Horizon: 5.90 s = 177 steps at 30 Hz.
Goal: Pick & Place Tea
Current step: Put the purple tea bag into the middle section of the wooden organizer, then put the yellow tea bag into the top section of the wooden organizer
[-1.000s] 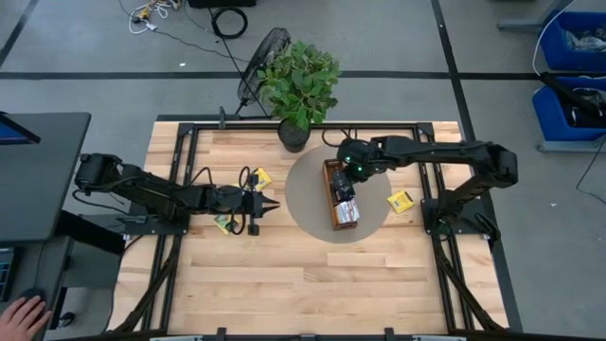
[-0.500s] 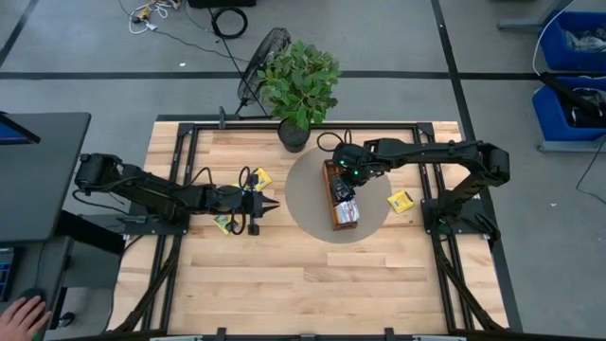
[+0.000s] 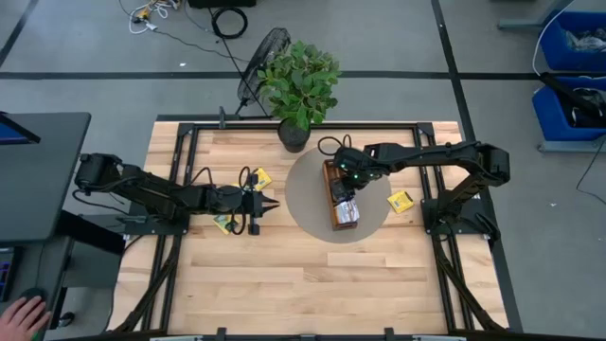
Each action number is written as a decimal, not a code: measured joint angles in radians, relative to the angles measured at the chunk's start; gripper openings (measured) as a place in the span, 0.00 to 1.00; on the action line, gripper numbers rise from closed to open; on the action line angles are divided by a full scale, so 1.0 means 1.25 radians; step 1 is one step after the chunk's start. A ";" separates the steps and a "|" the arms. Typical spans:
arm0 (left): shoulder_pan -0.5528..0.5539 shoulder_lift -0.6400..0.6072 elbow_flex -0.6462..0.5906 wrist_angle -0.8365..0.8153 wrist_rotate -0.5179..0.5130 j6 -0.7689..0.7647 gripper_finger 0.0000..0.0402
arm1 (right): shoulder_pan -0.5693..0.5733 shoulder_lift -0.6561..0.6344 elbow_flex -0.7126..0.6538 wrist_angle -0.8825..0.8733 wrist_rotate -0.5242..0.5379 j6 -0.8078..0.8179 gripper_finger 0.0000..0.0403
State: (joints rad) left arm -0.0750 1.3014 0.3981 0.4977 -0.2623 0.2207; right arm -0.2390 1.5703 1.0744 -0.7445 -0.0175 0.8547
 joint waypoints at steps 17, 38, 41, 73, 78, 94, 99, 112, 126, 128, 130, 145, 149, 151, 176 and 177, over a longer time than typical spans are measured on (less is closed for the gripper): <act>0.027 0.000 0.000 -0.028 -0.141 -0.096 0.23 | 0.088 0.000 0.005 0.017 0.106 -0.189 0.55; 0.080 0.000 0.000 -0.034 0.065 -0.180 0.40 | 0.334 -0.227 -0.224 0.476 0.225 -0.438 0.35; 0.080 0.000 0.000 -0.035 0.064 -0.183 0.40 | 0.351 -0.323 -0.289 0.476 0.274 -0.391 0.34; 0.080 0.000 0.000 -0.037 0.064 -0.180 0.40 | 0.267 -0.418 -0.375 -0.233 0.238 0.180 0.33; 0.080 0.000 0.000 -0.037 0.064 -0.180 0.40 | 0.262 -0.321 -0.375 -0.221 0.231 0.164 0.33; 0.080 0.000 0.000 -0.043 0.064 -0.183 0.40 | 0.262 -0.118 -0.375 -0.156 0.209 0.097 0.33; 0.080 0.000 0.000 -0.043 0.064 -0.183 0.40 | 0.262 -0.104 -0.373 -0.152 0.211 0.098 0.33; 0.080 0.000 0.000 -0.043 0.064 -0.188 0.40 | 0.262 -0.100 -0.374 -0.151 0.190 0.104 0.03; 0.079 0.000 0.000 -0.043 0.065 -0.191 0.40 | 0.322 -0.098 -0.266 -0.200 0.185 0.074 0.00; 0.079 0.000 0.000 -0.043 0.065 -0.191 0.40 | 0.333 -0.098 -0.227 -0.220 0.190 0.064 0.00; 0.079 0.000 0.000 -0.043 0.065 -0.191 0.40 | 0.345 -0.099 -0.180 -0.259 0.209 0.054 0.00; 0.078 0.001 0.000 -0.007 0.103 -0.189 0.40 | 0.442 -0.237 0.009 -0.142 0.358 -0.150 0.00; 0.078 0.001 0.000 0.049 0.149 -0.187 0.40 | 0.445 -0.264 0.009 -0.019 0.352 -0.257 0.00; 0.078 0.001 0.000 0.083 0.163 -0.174 0.40 | 0.445 -0.264 0.008 0.036 0.320 -0.310 0.00; 0.075 0.057 0.052 0.273 0.323 -0.183 0.40 | 0.355 -0.121 0.007 0.453 -0.049 -0.590 0.00; 0.075 0.067 0.054 0.274 0.323 -0.179 0.40 | 0.349 -0.120 0.007 0.451 -0.053 -0.592 0.00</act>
State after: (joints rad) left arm 0.0193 1.3850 0.4656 0.8403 0.1417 -0.0027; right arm 0.1972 1.4202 1.0828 -0.1811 -0.0841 0.1145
